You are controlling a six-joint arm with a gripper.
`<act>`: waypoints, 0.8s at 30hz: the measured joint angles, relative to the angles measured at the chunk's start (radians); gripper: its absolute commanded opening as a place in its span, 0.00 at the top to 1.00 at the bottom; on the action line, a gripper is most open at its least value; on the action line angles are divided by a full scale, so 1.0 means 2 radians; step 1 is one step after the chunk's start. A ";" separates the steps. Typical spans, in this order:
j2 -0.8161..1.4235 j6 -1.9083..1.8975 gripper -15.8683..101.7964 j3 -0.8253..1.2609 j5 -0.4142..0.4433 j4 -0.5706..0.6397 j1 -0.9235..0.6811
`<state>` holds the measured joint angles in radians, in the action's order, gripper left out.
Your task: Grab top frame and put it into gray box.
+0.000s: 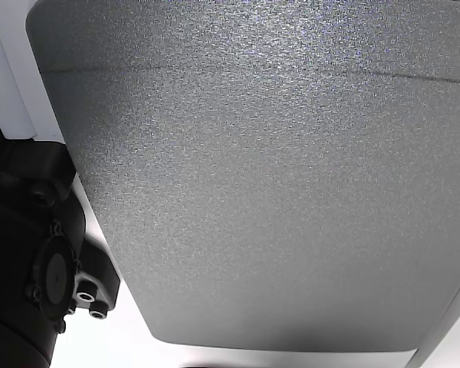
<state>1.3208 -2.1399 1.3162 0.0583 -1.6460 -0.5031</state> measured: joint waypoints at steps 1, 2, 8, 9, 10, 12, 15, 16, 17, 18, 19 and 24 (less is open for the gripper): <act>-0.001 0.000 0.97 0.000 -0.001 0.000 0.000; -0.001 0.000 0.97 0.000 -0.001 0.000 0.000; -0.002 0.003 0.97 0.000 -0.001 0.000 0.000; -0.003 0.003 0.97 0.000 -0.001 0.000 0.000; -0.005 0.003 0.97 -0.001 -0.001 0.000 0.000; -0.006 0.000 0.97 -0.001 -0.002 0.000 0.000; -0.007 0.000 0.97 -0.001 -0.003 0.000 0.000; -0.007 0.000 0.97 -0.001 -0.003 0.000 0.000; -0.007 0.000 0.97 -0.001 -0.003 0.000 0.000; -0.008 0.002 0.97 -0.001 -0.003 0.000 0.000; -0.009 0.002 0.97 -0.002 -0.003 0.000 0.000; -0.013 0.002 0.97 -0.005 -0.002 0.000 0.000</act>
<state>1.2947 -2.1353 1.3070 0.0537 -1.6460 -0.5031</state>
